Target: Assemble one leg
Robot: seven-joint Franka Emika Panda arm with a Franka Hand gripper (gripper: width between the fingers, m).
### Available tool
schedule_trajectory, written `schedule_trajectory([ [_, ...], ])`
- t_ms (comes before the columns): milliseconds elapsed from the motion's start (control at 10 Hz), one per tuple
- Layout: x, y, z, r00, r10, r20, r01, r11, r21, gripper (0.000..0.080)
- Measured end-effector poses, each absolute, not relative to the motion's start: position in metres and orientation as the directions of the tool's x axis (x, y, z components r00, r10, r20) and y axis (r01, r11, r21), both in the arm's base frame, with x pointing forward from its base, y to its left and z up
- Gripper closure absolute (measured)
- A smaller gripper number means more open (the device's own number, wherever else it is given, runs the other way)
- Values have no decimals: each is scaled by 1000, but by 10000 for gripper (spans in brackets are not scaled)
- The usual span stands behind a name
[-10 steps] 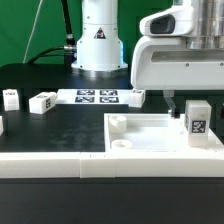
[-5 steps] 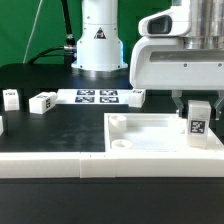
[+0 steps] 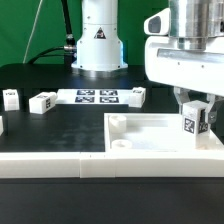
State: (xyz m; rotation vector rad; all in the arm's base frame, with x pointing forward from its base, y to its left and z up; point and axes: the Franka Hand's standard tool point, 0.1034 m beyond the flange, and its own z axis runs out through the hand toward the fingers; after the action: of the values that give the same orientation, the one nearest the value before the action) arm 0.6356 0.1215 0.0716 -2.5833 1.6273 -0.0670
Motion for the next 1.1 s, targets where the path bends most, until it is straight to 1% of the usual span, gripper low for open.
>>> schedule_trajectory([
  [200, 635, 124, 71, 193, -981, -21, -977, -190, -94, 509],
  [400, 636, 123, 71, 19, -999, -51, -996, -14, -90, 509],
  [500, 636, 123, 71, -18, -998, -62, -996, 24, -88, 509],
  [600, 636, 124, 71, -106, -991, -78, -990, 112, -82, 509],
  [700, 636, 124, 71, -73, -995, -75, -993, 79, -84, 429],
  [800, 636, 124, 71, -29, -997, -72, -996, 35, -85, 279],
  [900, 635, 125, 72, 18, -997, -70, -997, -12, -80, 279],
  [1000, 637, 126, 73, 157, -986, -58, -984, -151, -91, 179],
  [1100, 637, 126, 73, 281, -959, -46, -956, -276, -98, 179],
])
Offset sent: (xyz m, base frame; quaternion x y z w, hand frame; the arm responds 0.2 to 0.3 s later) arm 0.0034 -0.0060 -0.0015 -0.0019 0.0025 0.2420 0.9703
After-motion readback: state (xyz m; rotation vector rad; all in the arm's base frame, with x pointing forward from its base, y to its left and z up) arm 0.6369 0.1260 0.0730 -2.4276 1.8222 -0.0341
